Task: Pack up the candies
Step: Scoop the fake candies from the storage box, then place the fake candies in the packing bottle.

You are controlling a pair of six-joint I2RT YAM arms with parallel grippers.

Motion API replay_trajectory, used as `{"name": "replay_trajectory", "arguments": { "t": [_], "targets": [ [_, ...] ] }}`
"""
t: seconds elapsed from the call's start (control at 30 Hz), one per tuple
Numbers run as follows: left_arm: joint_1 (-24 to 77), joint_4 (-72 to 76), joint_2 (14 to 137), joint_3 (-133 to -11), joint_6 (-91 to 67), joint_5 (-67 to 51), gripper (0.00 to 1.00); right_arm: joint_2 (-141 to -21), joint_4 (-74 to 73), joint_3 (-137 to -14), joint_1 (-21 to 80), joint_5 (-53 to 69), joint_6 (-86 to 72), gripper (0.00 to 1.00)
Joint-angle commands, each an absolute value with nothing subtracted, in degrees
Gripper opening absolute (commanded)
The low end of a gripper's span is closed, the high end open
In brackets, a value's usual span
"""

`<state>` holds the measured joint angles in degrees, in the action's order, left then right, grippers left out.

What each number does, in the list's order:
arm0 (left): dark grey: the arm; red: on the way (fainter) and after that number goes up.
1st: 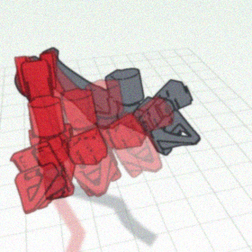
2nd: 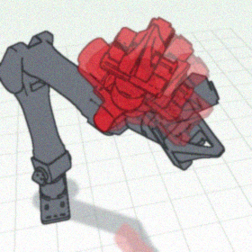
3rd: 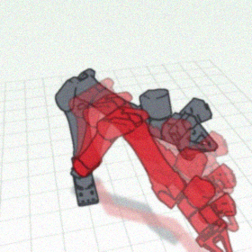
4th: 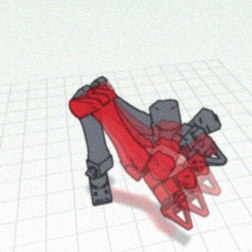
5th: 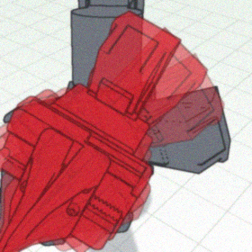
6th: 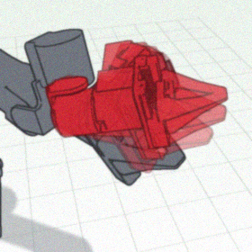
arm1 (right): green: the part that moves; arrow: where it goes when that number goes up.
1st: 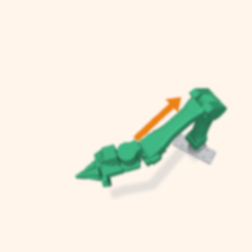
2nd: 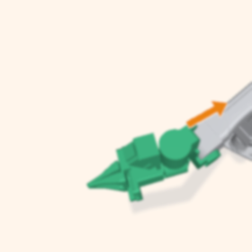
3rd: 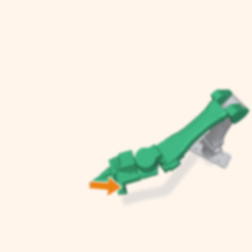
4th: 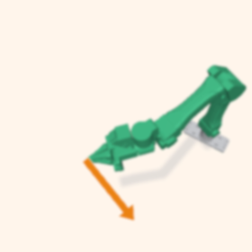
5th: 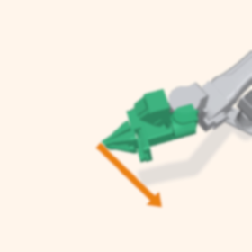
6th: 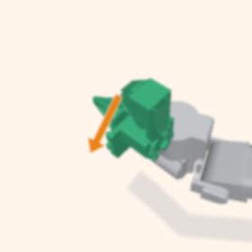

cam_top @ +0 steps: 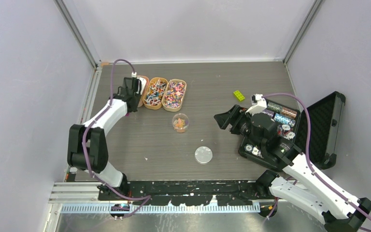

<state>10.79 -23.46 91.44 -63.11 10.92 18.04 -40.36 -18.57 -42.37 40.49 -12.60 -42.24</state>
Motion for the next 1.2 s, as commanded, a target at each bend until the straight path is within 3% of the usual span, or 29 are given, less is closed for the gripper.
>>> {"name": "replay_trajectory", "arguments": {
  "t": [0.0, 0.63, 1.17],
  "targets": [
    [10.9, -23.3, 85.3, -64.0, 11.3, 17.6, 0.0, -38.9, -17.8, -43.4, 40.7, -14.2, -41.7, 0.76],
    [11.6, -44.9, 72.6, -71.8, 10.1, 0.7, 0.0, -37.9, -19.7, -43.0, 40.8, -14.3, -42.1, 0.76],
    [22.0, -61.5, 65.5, -78.9, 12.3, -3.6, 0.0, -35.7, -23.0, -43.7, 40.8, -17.4, -41.1, 0.76]
  ]
}}
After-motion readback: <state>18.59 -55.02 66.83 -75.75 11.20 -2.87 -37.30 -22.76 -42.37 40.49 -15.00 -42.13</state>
